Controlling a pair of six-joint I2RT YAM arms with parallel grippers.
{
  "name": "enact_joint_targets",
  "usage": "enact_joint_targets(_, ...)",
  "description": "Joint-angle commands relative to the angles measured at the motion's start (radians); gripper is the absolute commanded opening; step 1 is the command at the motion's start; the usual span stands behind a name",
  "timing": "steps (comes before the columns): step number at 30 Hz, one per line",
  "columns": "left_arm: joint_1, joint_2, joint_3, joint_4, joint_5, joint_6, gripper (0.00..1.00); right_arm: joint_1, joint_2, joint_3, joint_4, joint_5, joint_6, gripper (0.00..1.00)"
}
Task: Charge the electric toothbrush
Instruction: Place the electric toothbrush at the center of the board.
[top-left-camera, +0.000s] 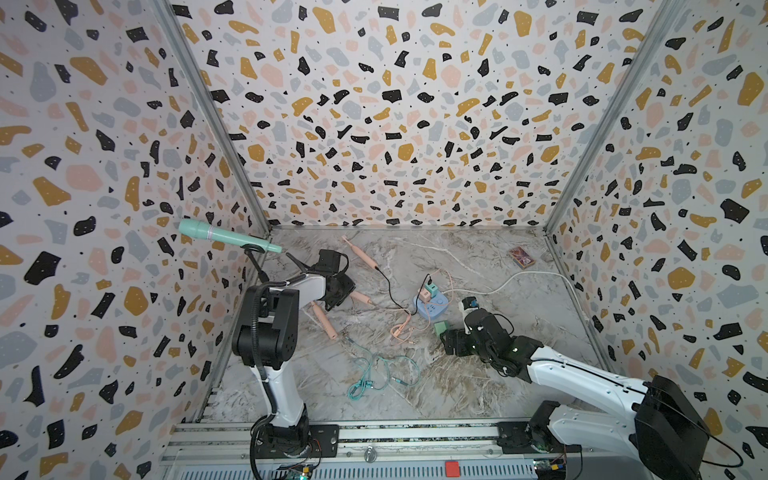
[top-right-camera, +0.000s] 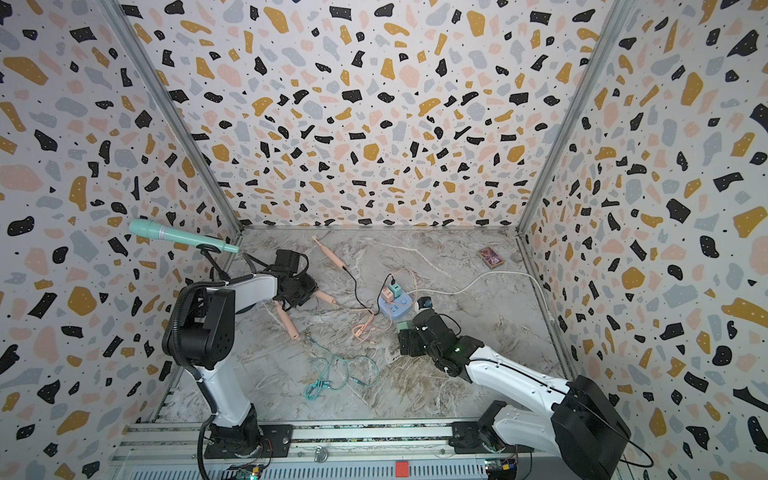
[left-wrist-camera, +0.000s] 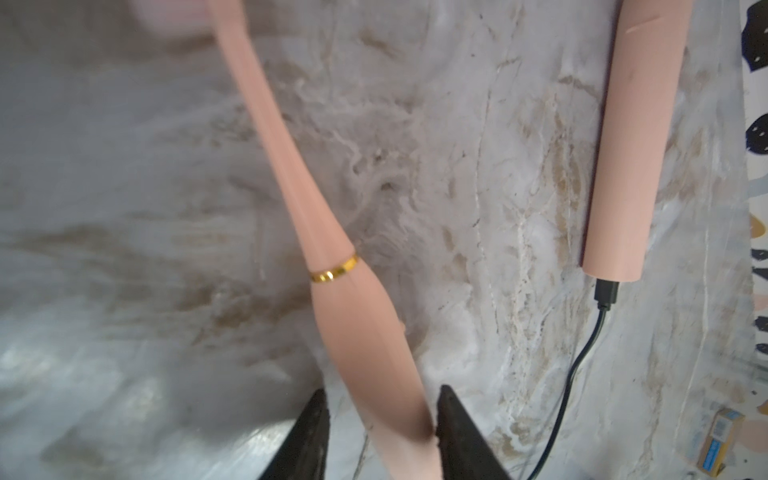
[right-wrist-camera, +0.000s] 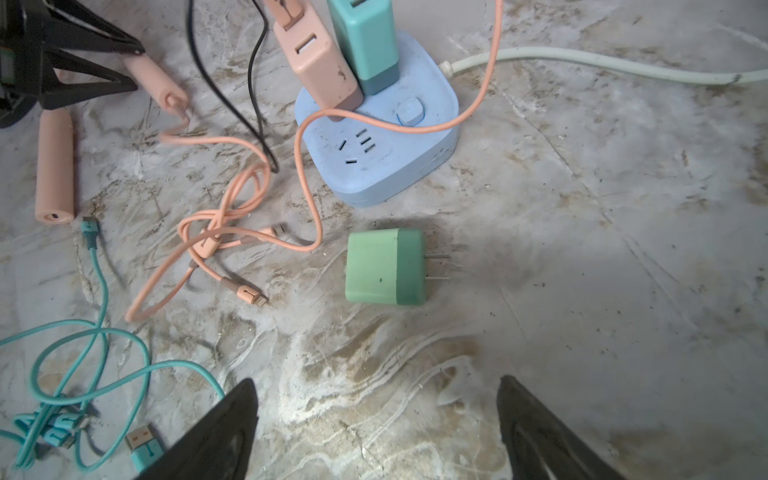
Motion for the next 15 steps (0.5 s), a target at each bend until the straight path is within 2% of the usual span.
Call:
enact_joint_targets(1, 0.005, 0.005, 0.033, -0.043, 0.010, 0.028, 0.56, 0.028, -0.002, 0.041, -0.003, -0.014, -0.046, 0.89)
enact_joint_targets(3, 0.005, 0.001, 0.053, -0.064, 0.014, 0.037, 0.58, 0.073, 0.009, 0.055, -0.006, 0.002, -0.084, 0.87)
enact_joint_targets(4, 0.005, -0.001, 0.062, -0.078, 0.012, 0.041, 0.67, 0.102, 0.017, 0.061, -0.003, 0.004, -0.108, 0.86)
enact_joint_targets(11, 0.004, -0.091, 0.136, -0.149, 0.019, 0.068, 0.69, 0.329, 0.080, 0.084, 0.104, -0.095, -0.266, 0.81)
enact_joint_targets(15, 0.004, -0.206, 0.123, -0.176, -0.010, 0.097, 0.69, 0.383, 0.146, 0.082, 0.140, -0.131, -0.306, 0.77)
